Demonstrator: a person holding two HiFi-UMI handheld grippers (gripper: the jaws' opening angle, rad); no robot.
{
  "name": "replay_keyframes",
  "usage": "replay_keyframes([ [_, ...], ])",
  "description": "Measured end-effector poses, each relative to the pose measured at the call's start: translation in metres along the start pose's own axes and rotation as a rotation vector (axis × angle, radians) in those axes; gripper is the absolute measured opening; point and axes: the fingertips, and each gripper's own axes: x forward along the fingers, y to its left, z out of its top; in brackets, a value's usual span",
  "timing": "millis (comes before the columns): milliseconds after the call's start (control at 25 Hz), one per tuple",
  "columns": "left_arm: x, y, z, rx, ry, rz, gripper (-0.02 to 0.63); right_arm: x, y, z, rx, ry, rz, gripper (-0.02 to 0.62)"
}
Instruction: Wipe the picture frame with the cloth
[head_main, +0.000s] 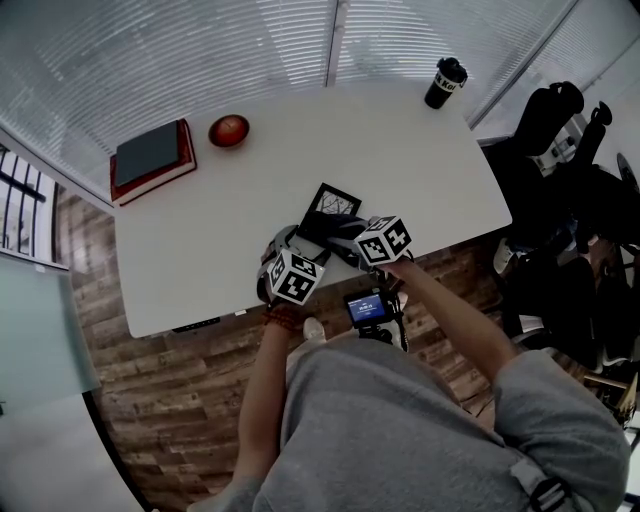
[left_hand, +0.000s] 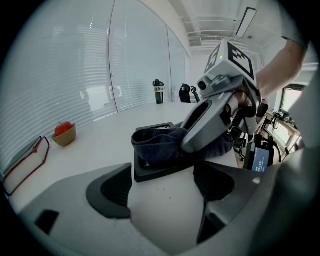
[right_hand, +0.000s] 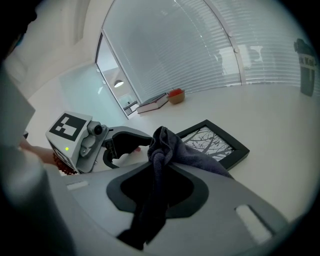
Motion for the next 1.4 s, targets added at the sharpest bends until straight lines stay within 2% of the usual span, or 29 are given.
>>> replay_keyframes([
  [520,0.001,0.0,0.001,-0.001,-0.001,0.0,0.385,-0.002,0.003,0.0,0.05,-0.01,0.08,0.086],
  [800,0.0,-0.001,0.0,0.001,-0.001,-0.001,0.385,-0.003,0.024,-0.004,0.144,-0.011,0.218,0.084],
  [920,-0.001,-0.002,0.0,0.001,-0.003,-0.004,0.383,-0.003,0.027,-0.004,0.124,-0.03,0.196,0.084],
  [1040,-0.003,-0.001,-0.001,0.0,-0.005,-0.002,0.382,-0.005,0.029,-0.003,0.121,-0.048,0.214,0.087],
  [1120,-0.003,-0.001,-0.001,0.0,-0.006,-0.004,0.382,-0.015,0.034,0.004,0.127,-0.098,0.253,0.087],
  [1240,-0.004,0.0,0.0,0.002,-0.012,-0.005,0.377,-0.044,0.043,0.034,0.153,-0.264,0.31,0.092],
  [1400,-0.01,-0.004,0.004,-0.013,-0.07,-0.04,0.395,-0.093,0.041,0.076,0.141,-0.487,0.267,0.094],
])
